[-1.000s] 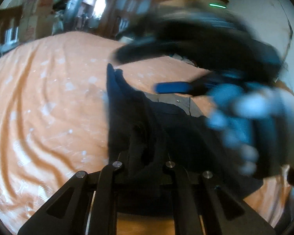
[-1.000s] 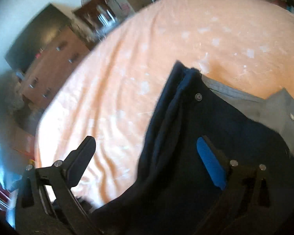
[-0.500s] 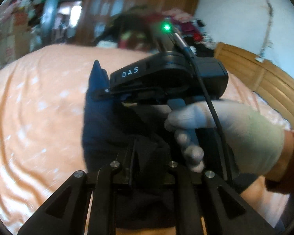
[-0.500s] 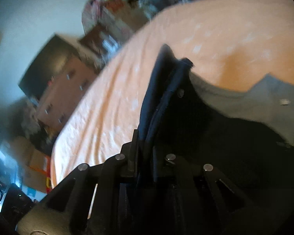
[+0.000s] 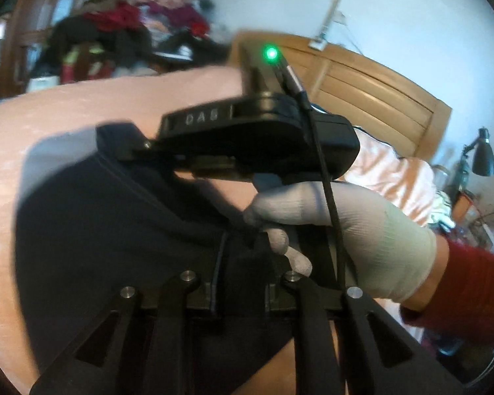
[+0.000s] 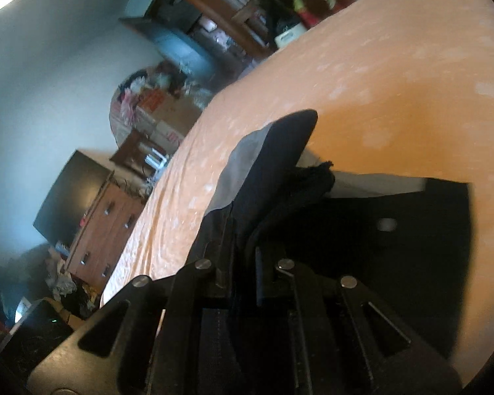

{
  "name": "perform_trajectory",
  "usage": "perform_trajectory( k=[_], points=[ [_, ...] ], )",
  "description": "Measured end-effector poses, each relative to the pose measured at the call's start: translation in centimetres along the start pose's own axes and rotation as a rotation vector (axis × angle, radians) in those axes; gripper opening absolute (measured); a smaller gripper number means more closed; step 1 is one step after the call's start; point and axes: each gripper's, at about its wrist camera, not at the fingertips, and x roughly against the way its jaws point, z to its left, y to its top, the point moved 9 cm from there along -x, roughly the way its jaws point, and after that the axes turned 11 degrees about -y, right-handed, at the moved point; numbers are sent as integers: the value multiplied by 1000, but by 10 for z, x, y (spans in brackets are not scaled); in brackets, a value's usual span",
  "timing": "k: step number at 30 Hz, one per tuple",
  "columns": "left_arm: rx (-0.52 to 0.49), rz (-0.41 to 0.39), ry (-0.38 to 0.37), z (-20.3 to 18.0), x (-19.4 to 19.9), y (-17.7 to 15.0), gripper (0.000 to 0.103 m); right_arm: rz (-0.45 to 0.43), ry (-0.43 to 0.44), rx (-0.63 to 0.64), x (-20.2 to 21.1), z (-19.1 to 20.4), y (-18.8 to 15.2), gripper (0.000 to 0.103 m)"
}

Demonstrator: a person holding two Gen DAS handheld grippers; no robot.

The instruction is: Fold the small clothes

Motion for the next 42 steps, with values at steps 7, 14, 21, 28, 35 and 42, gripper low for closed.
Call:
perform_trajectory(
  k=[7,14,21,28,35,42],
  points=[
    [120,146,-129,-11,-86,-33,22,48,-103,-132,6,-100,-25,8],
    [138,279,-95,-14,-119,-65,33,179,-49,-247,-9,-128,-49,31],
    [-16,128,-78,-77,5,-50,42,235,11,-250,27,-96,-68,69],
    [66,40,103,-48,110,-75,46,292,-9,-208,51,-77,-115,71],
    [140,107,223,2,111,-116,46,262,-52,-184,30,-65,-122,50],
    [59,134,335,15,77,-108,50,183,-20,-217,56,-71,-125,3]
  ],
)
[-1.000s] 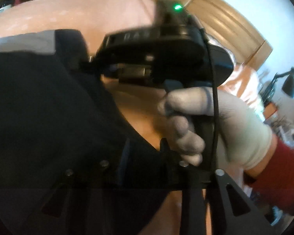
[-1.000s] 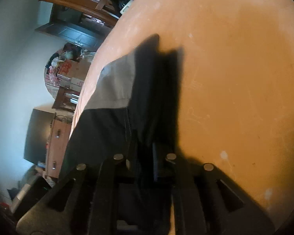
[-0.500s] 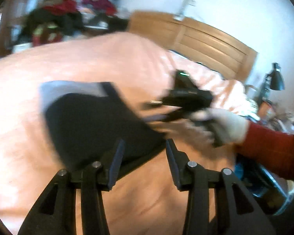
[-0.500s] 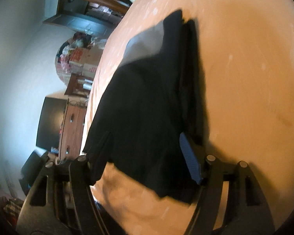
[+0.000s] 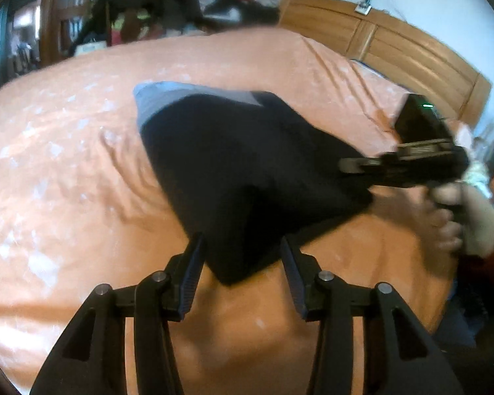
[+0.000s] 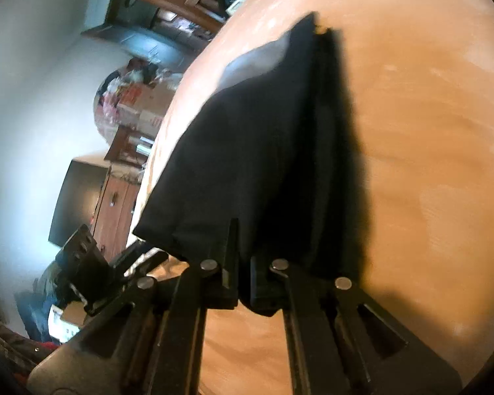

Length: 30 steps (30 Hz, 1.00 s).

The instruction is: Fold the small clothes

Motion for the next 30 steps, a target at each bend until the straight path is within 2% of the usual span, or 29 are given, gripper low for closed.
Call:
perform_trajectory(
  k=[2,4,6,7,8,11,13,14,15,17,19,21,24,25,27,28,29,30],
  points=[
    [-42,17,67,13,-11,2,53,8,-17,-13,-4,-8,-4,3],
    [-71,49,94,23,-19,-1,60,10,-11,-24,-9,-8,-2,3],
    [-159,83,150,23,-16,-4,52,-3,-15,-17,-4,-6,-2,3],
    [-203,94,172,19,-12,-4,43,-13,-16,-5,0,-4,0,3],
    [-271,103,204,14,-7,-4,38,-15,-16,3,3,-4,1,3],
    [-416,131,246,-1,-6,-12,34,-14,-53,-2,2,-15,4,3],
    [-564,297,253,-6,-38,-51,29,-8,-81,-10,-2,-27,4,3],
    [-625,270,273,-10,-40,-55,26,-5,-98,-14,-6,-33,3,3],
    [-620,266,267,-11,-38,-54,25,-2,-92,-24,-6,-37,1,2],
    [-516,253,190,-9,-23,-44,25,1,-59,-41,-7,-39,0,3],
    [-397,159,109,-11,13,-30,27,4,-64,-28,-7,-33,0,3],
    [-338,45,69,-16,49,-15,26,1,-64,-24,-4,-29,0,3],
    [-257,-115,48,-16,85,21,26,-16,-45,-13,-2,-18,2,4],
    [-247,-129,35,-17,85,29,26,-17,-43,-18,-5,-17,2,4],
    [-288,-135,27,-24,68,43,26,-12,-53,-30,-9,-25,-1,4],
    [-321,-105,20,-24,50,40,27,-11,-76,-32,-11,-34,-3,3],
    [-351,-34,11,-24,22,33,32,-17,-75,-32,-9,-42,-4,1],
    [-403,99,33,-17,-18,5,31,-28,-64,-46,-9,-48,-4,1]
  ],
)
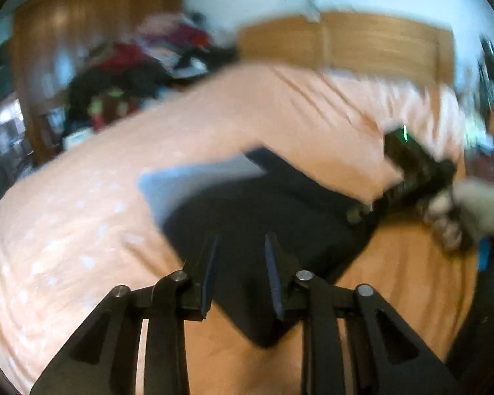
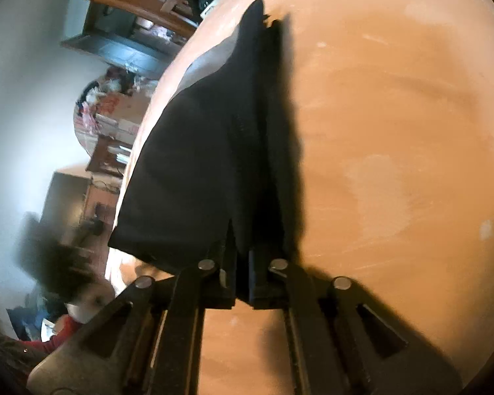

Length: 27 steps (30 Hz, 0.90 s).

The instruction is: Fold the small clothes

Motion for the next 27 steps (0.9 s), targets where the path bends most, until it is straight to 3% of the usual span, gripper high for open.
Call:
perform_trajectory(
  k=[1,2,3,4,8,12,13,14,16,17,20,22,24,27],
  points=[
    [-58,90,14,-4,-28,-21,28,0,18,-5,-2,-3,-1,0],
    [-118,110,50,-9,-41,-34,28,1,19,3,-3,-3,-2,0],
    [-175,71,106,-15,-39,-37,28,-1,8,16,-5,-3,-3,0],
    [-174,86,108,-15,-39,-34,26,-6,18,17,-5,-4,-3,0],
    [-48,56,33,-8,-16,-25,25,-14,58,15,-4,-7,-4,0],
    [42,-111,58,1,30,3,28,-33,67,23,-2,-8,-4,0],
    [64,-135,62,4,32,6,32,-37,64,27,-2,-8,-4,0],
    [79,-120,49,7,24,1,45,-38,63,28,-2,-8,-5,0],
    [57,54,18,2,-23,-38,62,-36,68,29,-1,-7,-5,1],
    [40,38,34,3,-26,-42,67,-41,60,35,-1,-5,-6,1],
    [98,58,-5,8,-18,-33,70,-53,25,45,3,-2,-5,3],
    [130,36,-13,8,-2,-32,64,-90,-93,114,16,10,-6,18],
    [177,-24,-21,8,26,-30,57,-185,-233,200,44,28,-4,70],
    [305,-141,8,32,71,-21,55,-287,-289,275,68,58,-4,66]
  ],
)
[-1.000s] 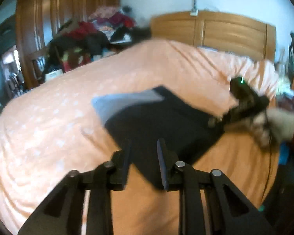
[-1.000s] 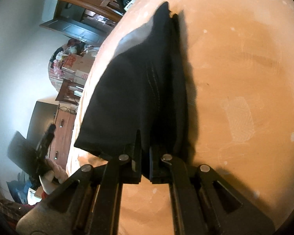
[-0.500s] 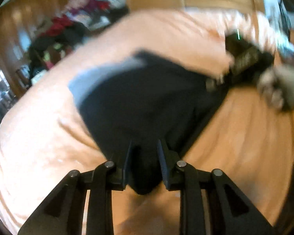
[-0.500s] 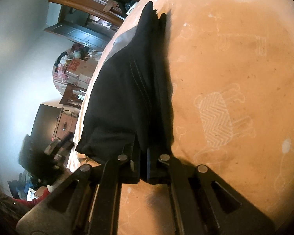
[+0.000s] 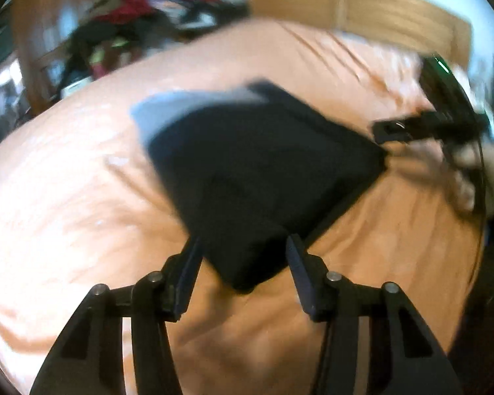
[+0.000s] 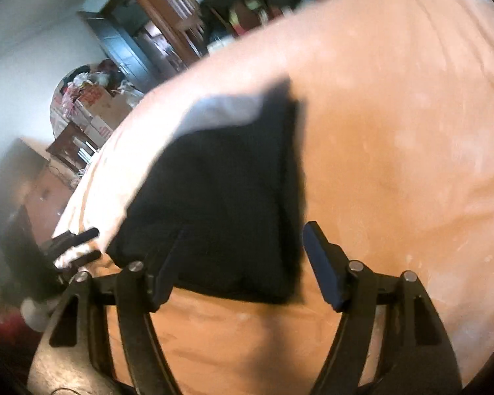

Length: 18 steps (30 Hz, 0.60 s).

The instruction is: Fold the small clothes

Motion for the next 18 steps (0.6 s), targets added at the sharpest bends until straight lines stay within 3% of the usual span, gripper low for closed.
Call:
perform_trajectory(
  k=[2,4,6,8,11,13,15,17,18],
  points=[
    [43,-55,18,14,11,11,53,-10,14,65,0,26,-1,47],
    [74,-83,5,25,10,33,51,26,47,140,-15,54,-12,22],
    [46,-91,-11,20,2,49,51,70,46,194,-34,71,-27,19],
    [-17,-79,-7,16,-16,69,51,106,-7,244,-59,77,-46,18],
    [-20,-19,28,34,-64,84,51,92,-19,221,-68,71,-53,14],
    [10,77,73,59,-113,83,51,90,-23,209,-67,68,-53,12],
    [24,157,105,78,-159,68,62,89,-20,209,-66,68,-55,11],
    [42,169,109,86,-178,65,80,97,-8,199,-66,67,-57,11],
    [55,172,107,87,-178,69,81,100,7,186,-65,65,-57,11]
  ],
)
